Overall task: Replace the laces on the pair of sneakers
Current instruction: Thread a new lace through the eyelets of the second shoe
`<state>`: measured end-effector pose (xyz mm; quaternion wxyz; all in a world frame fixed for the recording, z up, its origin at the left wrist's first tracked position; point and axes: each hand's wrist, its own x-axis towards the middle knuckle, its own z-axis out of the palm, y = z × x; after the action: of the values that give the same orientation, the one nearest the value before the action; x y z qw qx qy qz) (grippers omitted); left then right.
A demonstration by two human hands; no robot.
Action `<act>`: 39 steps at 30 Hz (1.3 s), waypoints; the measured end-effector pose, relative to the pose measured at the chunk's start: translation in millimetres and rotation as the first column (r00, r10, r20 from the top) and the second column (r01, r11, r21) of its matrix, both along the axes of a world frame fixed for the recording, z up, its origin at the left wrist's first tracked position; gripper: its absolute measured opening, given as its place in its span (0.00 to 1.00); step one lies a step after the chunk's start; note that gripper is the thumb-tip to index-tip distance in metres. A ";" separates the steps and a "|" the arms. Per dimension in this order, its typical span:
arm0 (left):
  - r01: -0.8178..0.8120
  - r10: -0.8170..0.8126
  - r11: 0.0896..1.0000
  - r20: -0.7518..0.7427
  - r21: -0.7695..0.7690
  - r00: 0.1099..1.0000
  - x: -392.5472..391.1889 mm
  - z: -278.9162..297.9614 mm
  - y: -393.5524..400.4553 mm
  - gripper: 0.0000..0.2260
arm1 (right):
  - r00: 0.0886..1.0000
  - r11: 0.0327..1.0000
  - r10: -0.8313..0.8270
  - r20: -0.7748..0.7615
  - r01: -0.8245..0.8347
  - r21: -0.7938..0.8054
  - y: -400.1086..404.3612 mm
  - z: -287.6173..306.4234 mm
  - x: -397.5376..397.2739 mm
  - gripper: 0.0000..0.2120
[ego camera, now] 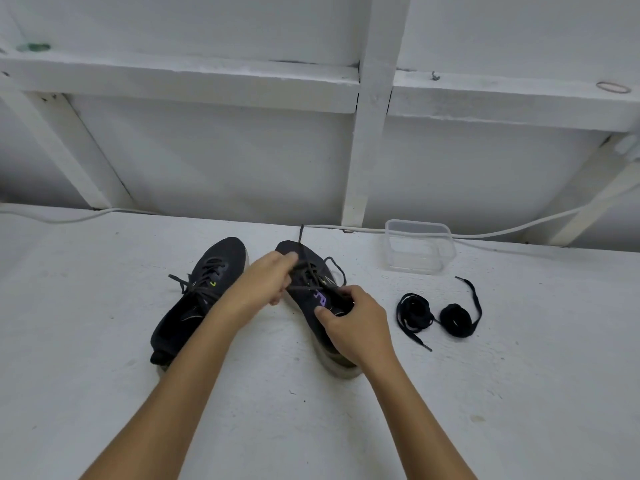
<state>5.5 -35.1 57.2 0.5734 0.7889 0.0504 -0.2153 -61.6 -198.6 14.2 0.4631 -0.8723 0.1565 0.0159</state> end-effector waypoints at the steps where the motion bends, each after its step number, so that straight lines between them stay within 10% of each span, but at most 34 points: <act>1: 0.075 -0.108 0.956 0.103 0.285 0.989 -0.7 -3.0 -0.2 0.14 | 1.000 1.000 0.000 0.000 0.000 -0.002 -0.1 0.4 0.1 0.19; 3: 0.181 -0.322 0.805 0.159 0.565 0.933 -3.1 -3.5 -3.6 0.08 | 1.000 1.000 0.002 0.001 -0.002 0.001 0.0 1.2 0.3 0.19; 5: 0.242 -0.348 0.857 0.165 0.455 0.923 -1.9 4.4 -6.8 0.03 | 1.000 1.000 0.003 -0.001 -0.003 0.002 0.0 1.8 0.2 0.19; 7: 0.245 -0.239 0.969 0.139 -0.026 0.961 0.6 17.7 -6.4 0.05 | 1.000 1.000 -0.006 -0.003 0.006 0.001 -0.5 1.2 0.0 0.19; 9: 0.065 -0.048 0.837 0.045 -0.544 0.998 5.5 27.0 -3.0 0.06 | 1.000 1.000 -0.015 -0.007 0.015 0.011 -0.4 0.7 -0.6 0.19; 11: -0.102 0.087 0.693 -0.057 -0.714 0.995 10.0 30.0 0.3 0.05 | 1.000 1.000 -0.015 -0.008 0.015 0.015 0.4 0.5 -0.3 0.20; 14: -0.168 0.119 0.825 -0.125 -0.540 0.985 15.3 18.3 -0.8 0.10 | 1.000 1.000 -0.011 -0.010 0.011 0.009 0.9 0.6 1.0 0.19; 16: -0.046 0.042 0.993 -0.038 -0.109 0.998 12.1 12.5 -4.2 0.14 | 1.000 1.000 -0.014 -0.012 0.014 0.003 1.0 1.2 1.4 0.18; 18: 0.039 -0.095 0.923 0.128 0.384 0.987 8.5 3.5 -4.6 0.14 | 1.000 1.000 -0.017 -0.012 0.016 -0.003 1.3 1.8 1.0 0.18; 20: 0.119 -0.216 0.851 0.135 0.511 0.967 4.2 1.4 -4.6 0.13 | 1.000 1.000 -0.018 -0.008 0.018 -0.001 1.3 2.5 0.6 0.18; 23: 0.277 -0.338 0.827 0.039 0.489 0.940 -0.3 7.2 -4.0 0.09 | 1.000 1.000 -0.021 -0.008 0.021 0.009 1.3 4.0 -0.3 0.17; 26: 0.208 -0.200 0.975 0.100 -0.081 0.975 -0.9 25.1 -2.7 0.08 | 0.999 0.999 -0.028 -0.022 0.029 0.014 1.7 6.3 -1.0 0.18; 29: 0.098 -0.059 0.863 0.095 -0.496 0.994 5.8 34.5 1.9 0.10 | 0.999 0.999 -0.044 -0.025 0.045 0.029 4.4 4.4 -1.2 0.19; 39: 0.192 -0.152 0.935 0.154 -0.297 0.976 14.6 42.7 -7.0 0.12 | 0.982 0.982 0.188 0.014 -0.188 -0.014 -1.8 33.2 20.6 0.20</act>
<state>20.0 -42.0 99.9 0.6712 0.7025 -0.0903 -0.2187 -41.0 -200.4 47.4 0.4552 -0.8861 0.0701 0.0518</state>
